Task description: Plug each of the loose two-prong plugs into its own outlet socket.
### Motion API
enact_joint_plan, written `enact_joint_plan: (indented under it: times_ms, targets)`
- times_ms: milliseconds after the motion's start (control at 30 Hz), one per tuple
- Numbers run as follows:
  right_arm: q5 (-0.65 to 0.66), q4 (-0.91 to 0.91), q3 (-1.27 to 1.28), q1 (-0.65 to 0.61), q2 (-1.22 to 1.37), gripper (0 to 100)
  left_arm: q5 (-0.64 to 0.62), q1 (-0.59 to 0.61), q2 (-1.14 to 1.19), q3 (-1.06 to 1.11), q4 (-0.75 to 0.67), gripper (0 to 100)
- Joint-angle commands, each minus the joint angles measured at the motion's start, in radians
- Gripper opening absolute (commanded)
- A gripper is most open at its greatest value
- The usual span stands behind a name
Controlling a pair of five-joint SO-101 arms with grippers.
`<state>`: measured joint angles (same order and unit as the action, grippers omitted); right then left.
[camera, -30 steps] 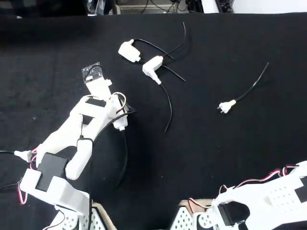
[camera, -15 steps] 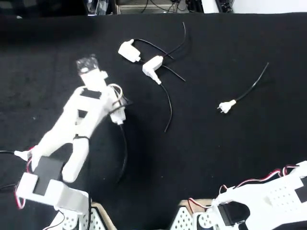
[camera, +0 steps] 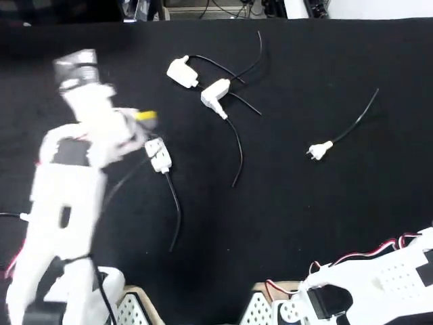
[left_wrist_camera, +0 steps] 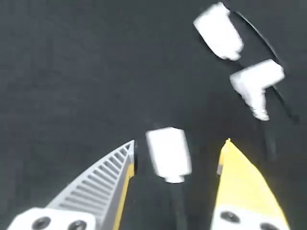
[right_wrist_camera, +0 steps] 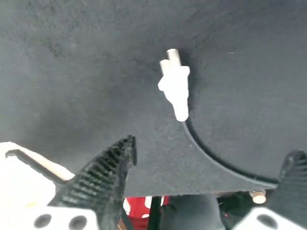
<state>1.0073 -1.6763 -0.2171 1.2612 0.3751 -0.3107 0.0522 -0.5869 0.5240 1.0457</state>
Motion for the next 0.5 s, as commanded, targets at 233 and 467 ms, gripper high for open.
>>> enact_joint_plan:
  times_ms: [233, 467]
  targets:
    - [0.005, 0.002, 0.099, -0.098, -0.044, 44.5, 0.689, 0.484, 0.261, -0.421, 0.677, 27]
    - [0.005, 0.002, 0.177, -0.137, -0.048, 44.5, 1.048, 0.725, 0.508, -0.613, 0.684, 27]
